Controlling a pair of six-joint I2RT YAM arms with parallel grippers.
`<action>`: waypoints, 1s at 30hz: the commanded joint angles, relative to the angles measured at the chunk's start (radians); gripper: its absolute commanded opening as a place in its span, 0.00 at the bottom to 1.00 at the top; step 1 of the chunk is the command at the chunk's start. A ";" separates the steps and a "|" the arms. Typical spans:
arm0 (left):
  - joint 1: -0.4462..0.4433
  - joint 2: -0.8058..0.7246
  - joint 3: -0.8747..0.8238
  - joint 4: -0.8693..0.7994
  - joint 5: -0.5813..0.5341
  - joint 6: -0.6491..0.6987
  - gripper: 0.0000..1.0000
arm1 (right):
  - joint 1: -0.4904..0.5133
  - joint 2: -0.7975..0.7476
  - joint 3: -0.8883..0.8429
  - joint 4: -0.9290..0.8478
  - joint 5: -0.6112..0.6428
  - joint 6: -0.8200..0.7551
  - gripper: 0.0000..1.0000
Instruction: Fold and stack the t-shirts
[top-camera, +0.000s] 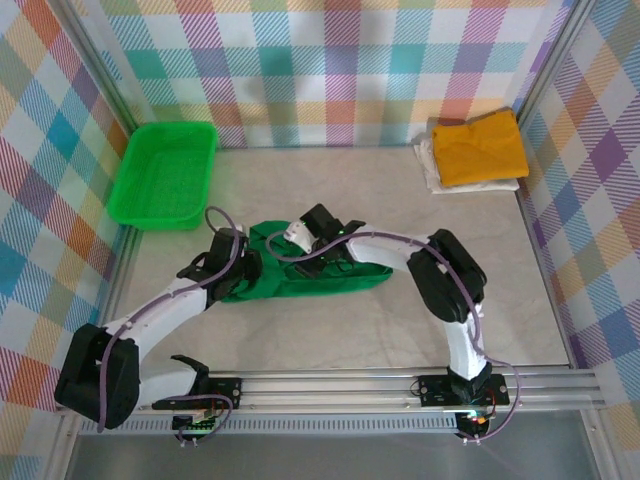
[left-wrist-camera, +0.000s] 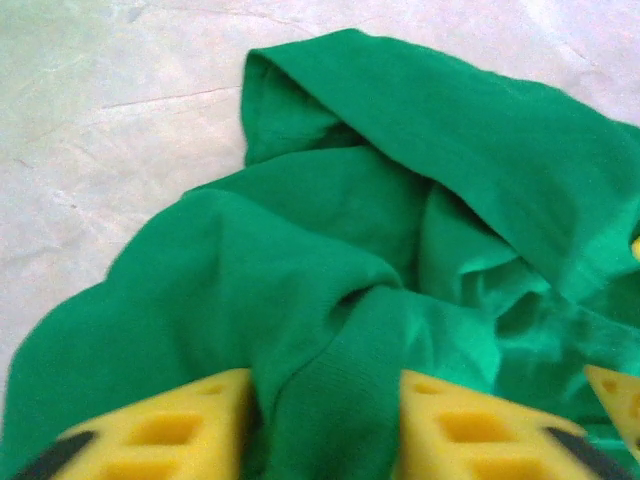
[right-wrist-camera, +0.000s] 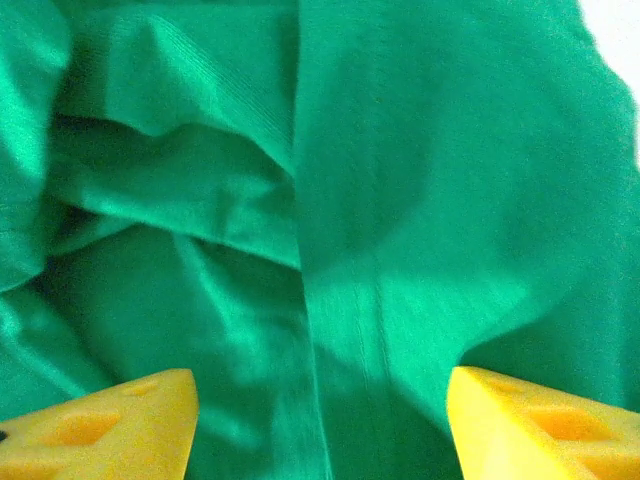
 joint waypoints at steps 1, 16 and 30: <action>0.016 -0.015 0.036 -0.037 -0.074 -0.039 0.19 | 0.017 0.069 0.045 0.045 0.112 -0.070 0.56; 0.037 -0.185 0.035 -0.100 -0.156 -0.039 0.00 | -0.148 -0.180 0.017 -0.105 -0.040 0.222 0.00; 0.040 -0.139 0.104 -0.005 0.023 0.094 0.00 | -0.436 -0.508 -0.215 -0.125 -0.308 0.432 0.00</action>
